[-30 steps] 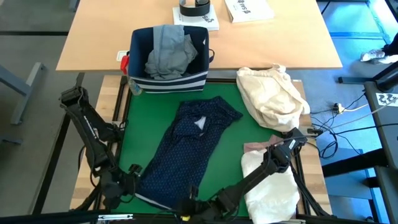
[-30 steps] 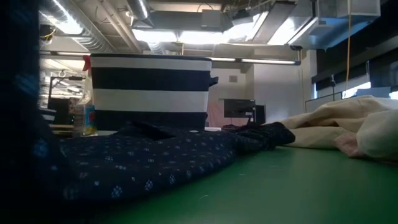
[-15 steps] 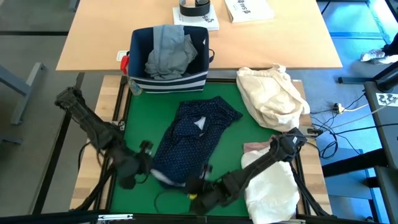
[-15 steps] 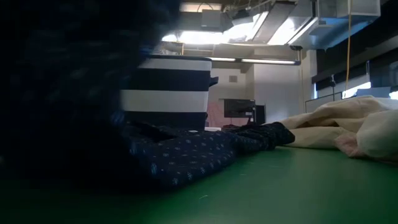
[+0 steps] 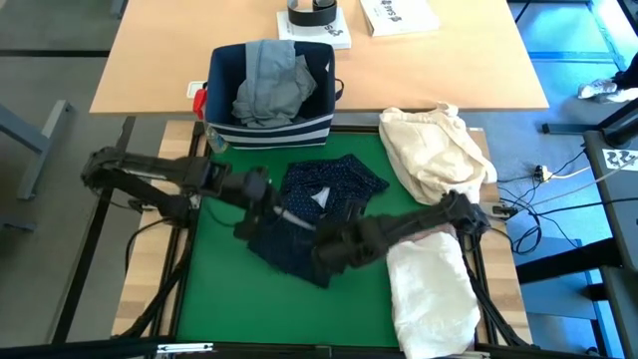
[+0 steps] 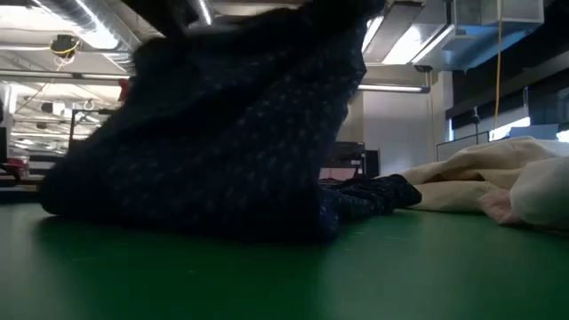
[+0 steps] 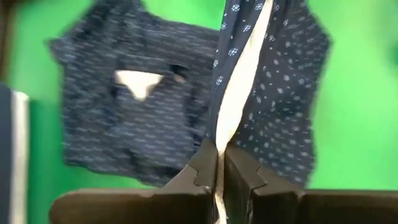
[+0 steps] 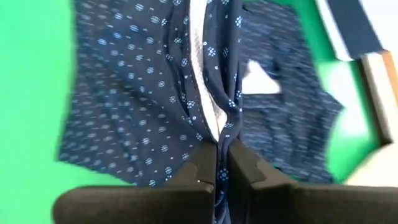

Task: Fold laundry
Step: Fold the blue polo shirt

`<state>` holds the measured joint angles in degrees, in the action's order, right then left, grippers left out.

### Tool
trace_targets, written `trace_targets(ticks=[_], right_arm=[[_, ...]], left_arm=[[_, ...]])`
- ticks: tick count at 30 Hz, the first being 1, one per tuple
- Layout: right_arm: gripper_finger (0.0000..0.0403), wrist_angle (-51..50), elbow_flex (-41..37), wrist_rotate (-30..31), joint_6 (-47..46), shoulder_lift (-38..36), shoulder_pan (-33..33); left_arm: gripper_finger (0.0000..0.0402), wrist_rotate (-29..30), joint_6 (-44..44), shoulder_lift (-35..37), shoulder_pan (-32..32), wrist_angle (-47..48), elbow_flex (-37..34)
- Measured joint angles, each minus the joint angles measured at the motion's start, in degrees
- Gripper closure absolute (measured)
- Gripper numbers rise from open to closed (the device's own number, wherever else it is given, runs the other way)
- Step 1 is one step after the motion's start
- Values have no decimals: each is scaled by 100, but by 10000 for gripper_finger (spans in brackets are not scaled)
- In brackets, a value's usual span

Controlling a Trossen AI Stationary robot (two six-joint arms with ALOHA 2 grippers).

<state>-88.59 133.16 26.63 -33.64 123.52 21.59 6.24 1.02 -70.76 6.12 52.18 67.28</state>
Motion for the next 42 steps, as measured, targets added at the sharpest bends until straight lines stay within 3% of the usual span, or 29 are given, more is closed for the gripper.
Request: trace_targets(ticks=[4, 8, 14, 19, 26, 34, 38, 42], right_arm=[[395, -130, -125, 95, 118, -244, -573], [397, -131, -772, 35, 153, -782, -1221], [394, 860, -2483, -523, 497, -1677, -2029], [396, 2047, -4064, -840, 687, -2216, -2560], [386, 3140, -5375, -937, 909, -2340, -3126], [377, 3490, -5692, -902, 810, -2330, -3660], [342, 3661, -5692, -824, 750, -2329, -3796], [285, 3775, -5692, -782, 509, -2327, -3948]], left_arm=[[392, -102, 1007, -95, -821, -371, 3], [392, -720, 1764, -262, -1701, -924, 3], [392, -1707, 2323, -753, -2755, -1541, 3], [392, -1803, 2668, -1305, -3168, -2104, 3], [392, -1596, 2818, -2113, -3398, -2887, 3], [386, -934, 2826, -2520, -3385, -3576, 1], [354, -800, 2810, -2514, -3371, -3849, 1], [302, -153, 2914, -2509, -3373, -4115, 1]])
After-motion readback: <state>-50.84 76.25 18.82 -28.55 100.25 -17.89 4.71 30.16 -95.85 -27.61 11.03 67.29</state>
